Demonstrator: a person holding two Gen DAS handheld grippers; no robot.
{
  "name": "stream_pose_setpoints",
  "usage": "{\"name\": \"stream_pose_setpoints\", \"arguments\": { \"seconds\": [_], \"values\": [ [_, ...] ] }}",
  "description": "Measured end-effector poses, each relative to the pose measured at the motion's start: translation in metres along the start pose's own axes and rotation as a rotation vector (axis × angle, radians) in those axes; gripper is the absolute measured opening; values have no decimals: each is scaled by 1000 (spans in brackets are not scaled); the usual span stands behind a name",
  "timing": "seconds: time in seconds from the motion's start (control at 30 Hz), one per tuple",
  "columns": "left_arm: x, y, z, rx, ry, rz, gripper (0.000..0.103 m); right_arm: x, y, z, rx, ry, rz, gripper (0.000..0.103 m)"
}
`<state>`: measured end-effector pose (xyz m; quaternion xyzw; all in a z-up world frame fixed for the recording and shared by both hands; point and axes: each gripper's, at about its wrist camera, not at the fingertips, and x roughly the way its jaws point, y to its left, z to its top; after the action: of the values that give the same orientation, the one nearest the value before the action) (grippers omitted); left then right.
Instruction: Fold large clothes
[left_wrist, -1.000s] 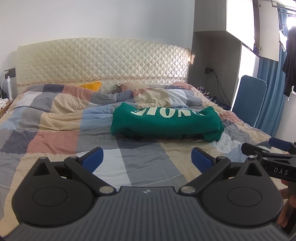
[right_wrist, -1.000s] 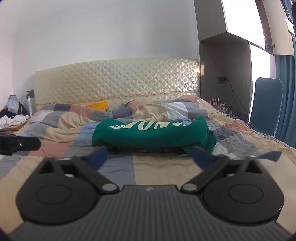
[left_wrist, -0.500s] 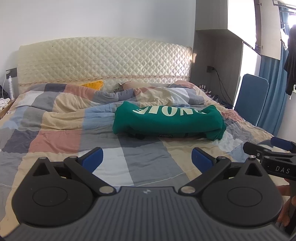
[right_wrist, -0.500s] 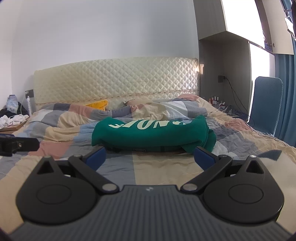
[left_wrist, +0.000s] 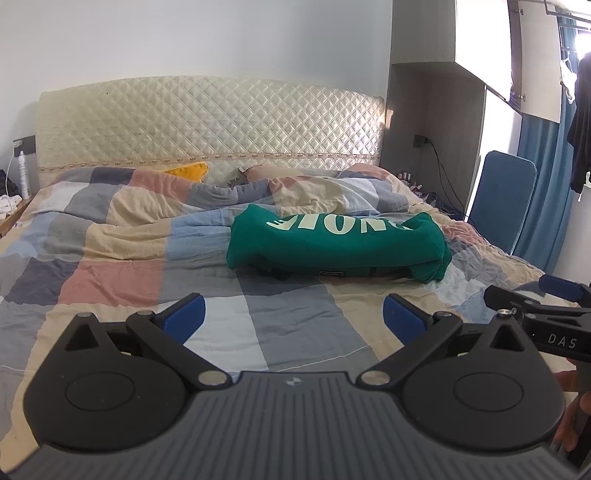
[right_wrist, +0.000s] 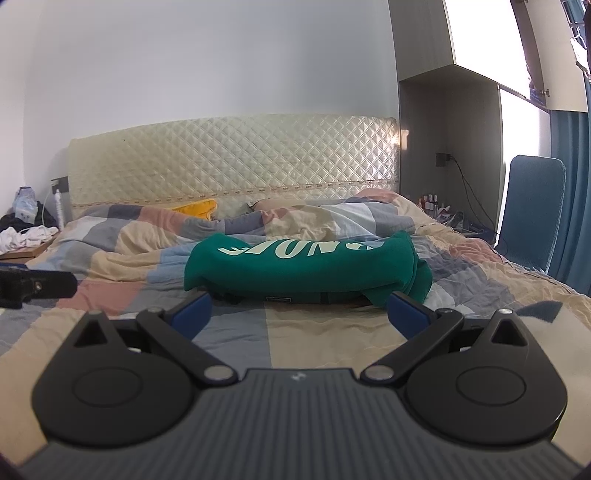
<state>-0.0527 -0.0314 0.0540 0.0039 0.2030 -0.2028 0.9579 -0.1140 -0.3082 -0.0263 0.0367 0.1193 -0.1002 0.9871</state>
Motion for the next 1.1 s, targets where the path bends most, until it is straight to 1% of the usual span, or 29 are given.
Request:
{"name": "stream_pose_setpoints", "arguments": {
  "seconds": [0.77, 1.1],
  "values": [
    [-1, -4, 0, 20, -6, 0, 103, 2, -2, 1, -3, 3, -2, 103],
    [-5, 0, 0, 22, -9, -5, 103, 2, -3, 1, -3, 1, -5, 103]
  ]
}}
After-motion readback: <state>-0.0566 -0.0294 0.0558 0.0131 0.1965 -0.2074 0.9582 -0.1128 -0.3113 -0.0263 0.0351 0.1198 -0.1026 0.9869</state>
